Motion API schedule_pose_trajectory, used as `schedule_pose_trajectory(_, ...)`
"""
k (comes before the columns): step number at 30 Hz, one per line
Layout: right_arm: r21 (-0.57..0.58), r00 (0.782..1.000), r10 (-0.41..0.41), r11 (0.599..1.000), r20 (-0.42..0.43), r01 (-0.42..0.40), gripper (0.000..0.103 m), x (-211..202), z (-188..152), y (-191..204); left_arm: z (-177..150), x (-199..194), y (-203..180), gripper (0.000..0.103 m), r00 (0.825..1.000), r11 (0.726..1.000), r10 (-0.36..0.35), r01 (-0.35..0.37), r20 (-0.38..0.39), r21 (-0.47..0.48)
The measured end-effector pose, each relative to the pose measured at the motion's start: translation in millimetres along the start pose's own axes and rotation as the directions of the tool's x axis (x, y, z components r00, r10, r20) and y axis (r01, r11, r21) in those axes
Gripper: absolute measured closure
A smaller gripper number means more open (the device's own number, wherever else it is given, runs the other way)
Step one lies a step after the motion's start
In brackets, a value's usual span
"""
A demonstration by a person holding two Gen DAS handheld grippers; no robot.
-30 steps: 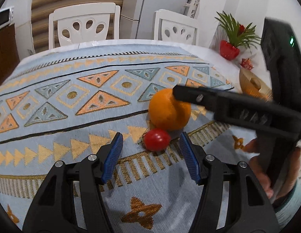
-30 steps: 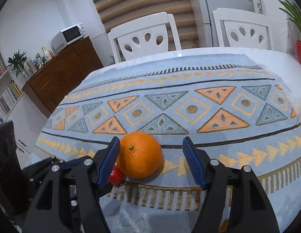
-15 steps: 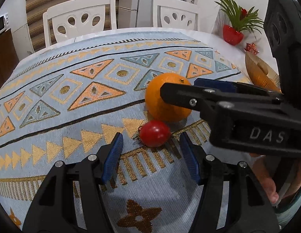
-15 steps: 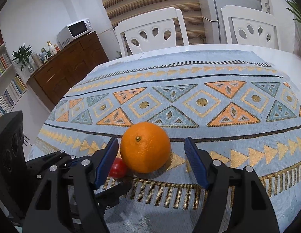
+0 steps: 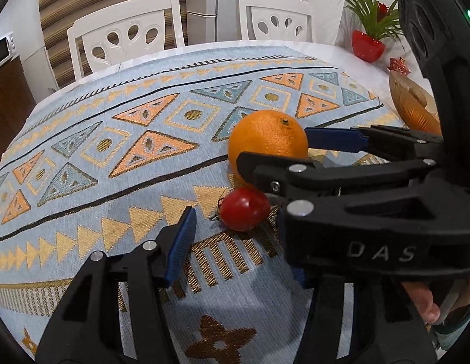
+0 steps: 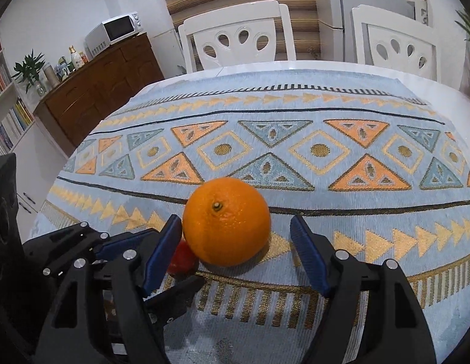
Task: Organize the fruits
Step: 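Lower the right tool around the last large orange while the left tool approaches a small tomato, then grasp the small red tomato with the left tool while the right tool grasps the orange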
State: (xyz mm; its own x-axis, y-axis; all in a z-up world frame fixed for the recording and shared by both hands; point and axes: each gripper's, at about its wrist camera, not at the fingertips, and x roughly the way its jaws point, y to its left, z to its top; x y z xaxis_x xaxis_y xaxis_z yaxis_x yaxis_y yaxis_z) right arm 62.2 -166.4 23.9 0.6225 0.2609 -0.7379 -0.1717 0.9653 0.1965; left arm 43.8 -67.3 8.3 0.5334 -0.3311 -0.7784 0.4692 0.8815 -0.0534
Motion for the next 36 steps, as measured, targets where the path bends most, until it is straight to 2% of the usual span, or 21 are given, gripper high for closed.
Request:
schedule_pose_trajectory(10, -0.021, 1.000, 0.009, 1.000, -0.008, -0.009, 0.040, 2, -1, 3, -1, -1, -1, 0.062, 1.000, 1.000, 0.014, -0.014, 0.008, 0.006)
schedule_pose_trajectory(12, -0.028, 1.000, 0.019, 0.999, -0.006, -0.019, 0.044, 1, -1, 4, -1, -1, -2, 0.071, 1.000, 1.000, 0.013, -0.013, 0.013, 0.013)
schedule_pose_trajectory(18, -0.035, 1.000, 0.005, 0.999, 0.011, -0.005, 0.045, -2, -2, 5, -1, -3, 0, 0.073, 0.999, 1.000, 0.024, -0.024, 0.024, -0.001)
schedule_pose_trajectory(22, 0.005, 0.999, 0.017, 1.000, 0.031, -0.017, 0.045, -7, -1, -4, 0, -4, 2, 0.073, 0.999, 1.000, 0.021, -0.021, 0.026, -0.009)
schedule_pose_trajectory(28, 0.060, 0.999, -0.021, 0.998, 0.034, 0.019, 0.045, -18, -3, -18, -1, -4, 2, 0.073, 0.999, 1.000, 0.019, -0.019, 0.026, -0.016)
schedule_pose_trajectory(33, 0.068, 0.999, -0.048, 0.997, 0.012, 0.048, 0.045, -38, -18, -33, -1, -5, 2, 0.073, 0.999, 1.000, 0.027, -0.026, 0.027, -0.012)
schedule_pose_trajectory(36, 0.056, 0.998, -0.056, 0.997, 0.033, 0.054, 0.045, -51, -30, -40, -1, -4, 1, 0.073, 0.999, 1.000, 0.030, -0.029, 0.026, -0.010)
